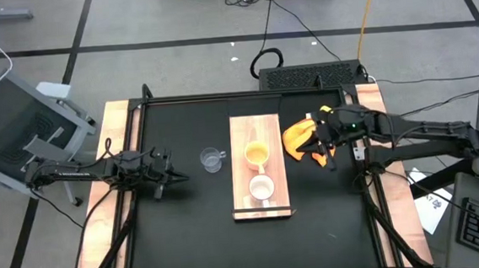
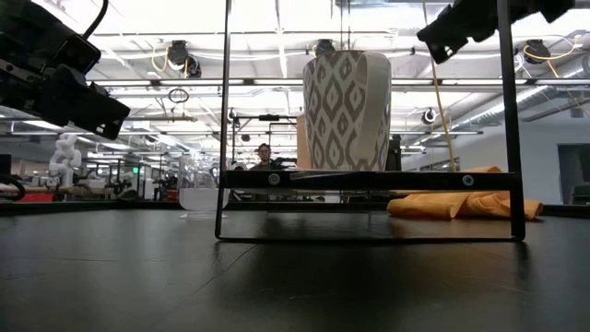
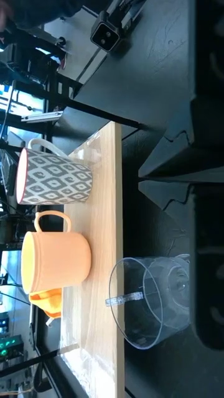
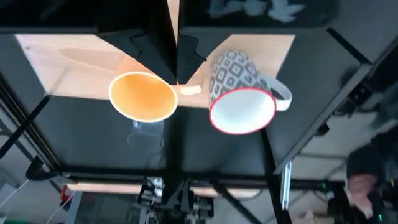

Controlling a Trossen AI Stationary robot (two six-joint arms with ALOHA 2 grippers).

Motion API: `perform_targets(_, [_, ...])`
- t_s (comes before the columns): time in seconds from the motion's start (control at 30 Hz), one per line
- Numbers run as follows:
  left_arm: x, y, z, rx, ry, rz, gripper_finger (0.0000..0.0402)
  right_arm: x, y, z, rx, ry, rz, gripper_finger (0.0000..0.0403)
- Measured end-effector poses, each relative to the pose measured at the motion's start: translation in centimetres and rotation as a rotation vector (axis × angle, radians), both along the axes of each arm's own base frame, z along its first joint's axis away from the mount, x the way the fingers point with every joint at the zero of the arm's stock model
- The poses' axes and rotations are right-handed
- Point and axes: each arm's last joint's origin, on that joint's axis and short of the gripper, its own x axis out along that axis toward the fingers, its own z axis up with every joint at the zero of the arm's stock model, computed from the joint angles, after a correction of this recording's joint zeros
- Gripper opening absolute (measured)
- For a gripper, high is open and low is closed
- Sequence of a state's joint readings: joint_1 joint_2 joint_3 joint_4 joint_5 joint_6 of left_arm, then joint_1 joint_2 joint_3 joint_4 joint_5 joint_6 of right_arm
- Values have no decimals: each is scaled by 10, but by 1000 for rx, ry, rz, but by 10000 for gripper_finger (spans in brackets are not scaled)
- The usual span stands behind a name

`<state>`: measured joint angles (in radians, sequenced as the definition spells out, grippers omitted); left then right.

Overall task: Stack small to large cups/mugs on shelf
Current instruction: Put the transparent cup on the shelf

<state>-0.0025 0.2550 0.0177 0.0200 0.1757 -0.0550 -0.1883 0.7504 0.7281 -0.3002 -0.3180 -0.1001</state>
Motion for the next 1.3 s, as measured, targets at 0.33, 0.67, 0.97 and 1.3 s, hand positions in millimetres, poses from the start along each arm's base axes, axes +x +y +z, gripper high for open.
perform_targets(0.33, [0,0,0,-3,1,1,21,-9,2,-44,40,-98,-19,0])
perform_targets(0.67, [0,0,0,8,-1,-2,21,-20,4,-73,61,-180,-27,0])
perform_targets(0.97, [0,0,0,8,-1,-2,21,-29,7,-93,92,-277,21,0])
perform_targets(1.3, [0,0,0,1,0,-1,21,-37,10,-107,86,-290,75,0])
